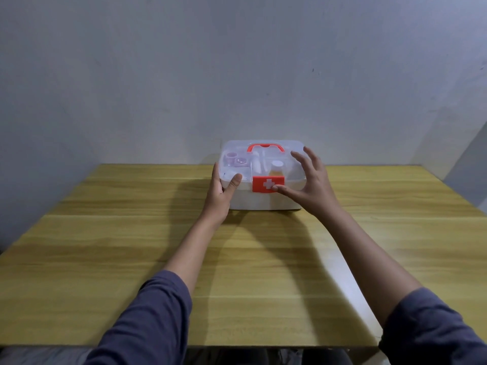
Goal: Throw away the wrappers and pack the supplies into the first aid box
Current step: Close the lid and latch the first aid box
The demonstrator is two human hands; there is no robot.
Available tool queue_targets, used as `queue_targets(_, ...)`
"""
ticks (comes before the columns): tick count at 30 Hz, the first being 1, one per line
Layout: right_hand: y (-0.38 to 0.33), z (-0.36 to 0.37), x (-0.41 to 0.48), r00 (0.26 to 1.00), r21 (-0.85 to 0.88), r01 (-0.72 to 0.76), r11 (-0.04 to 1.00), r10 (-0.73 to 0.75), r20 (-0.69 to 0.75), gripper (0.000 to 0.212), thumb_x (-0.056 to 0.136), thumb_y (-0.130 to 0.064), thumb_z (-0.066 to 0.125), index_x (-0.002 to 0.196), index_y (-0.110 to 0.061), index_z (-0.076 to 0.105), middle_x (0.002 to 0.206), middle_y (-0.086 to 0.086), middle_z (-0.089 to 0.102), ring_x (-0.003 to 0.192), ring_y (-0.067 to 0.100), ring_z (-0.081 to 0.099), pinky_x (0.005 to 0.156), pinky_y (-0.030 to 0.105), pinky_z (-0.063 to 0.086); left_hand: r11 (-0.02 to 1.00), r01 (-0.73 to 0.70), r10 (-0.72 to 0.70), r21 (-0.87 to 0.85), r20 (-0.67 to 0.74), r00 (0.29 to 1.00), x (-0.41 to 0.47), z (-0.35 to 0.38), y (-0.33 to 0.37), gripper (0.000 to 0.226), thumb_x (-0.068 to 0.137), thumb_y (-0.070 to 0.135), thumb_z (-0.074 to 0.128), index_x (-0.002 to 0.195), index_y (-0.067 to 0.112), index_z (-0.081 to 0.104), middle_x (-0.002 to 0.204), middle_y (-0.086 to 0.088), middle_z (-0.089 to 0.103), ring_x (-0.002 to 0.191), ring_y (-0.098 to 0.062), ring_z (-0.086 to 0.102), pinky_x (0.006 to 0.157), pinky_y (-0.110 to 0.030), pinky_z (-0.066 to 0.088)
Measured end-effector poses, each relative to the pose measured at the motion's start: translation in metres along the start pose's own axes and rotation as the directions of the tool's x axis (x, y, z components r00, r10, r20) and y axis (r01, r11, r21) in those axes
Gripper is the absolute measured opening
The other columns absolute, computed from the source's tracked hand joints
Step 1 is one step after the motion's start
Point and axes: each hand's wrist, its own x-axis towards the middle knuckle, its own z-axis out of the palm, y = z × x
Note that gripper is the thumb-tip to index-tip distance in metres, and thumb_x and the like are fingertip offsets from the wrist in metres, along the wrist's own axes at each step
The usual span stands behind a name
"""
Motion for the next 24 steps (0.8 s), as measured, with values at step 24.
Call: queue_targets(24,0.005,-0.002,0.0,0.955,0.332,-0.24,0.912,0.283,-0.086,0.099,0.057,-0.035,0.086,0.138,-0.019,0.031,0.126,-0.005,0.051,0.117,0.01,0.047,0.088,0.015,0.033,0.998,0.024,-0.027,0.049,0.058,0.998,0.02,0.011,0.0,0.128,0.059,0.085,0.065,0.16,0.027,0.012,0.166,0.004,0.025,0.154,-0.013,0.021,0.126,-0.043,0.021)
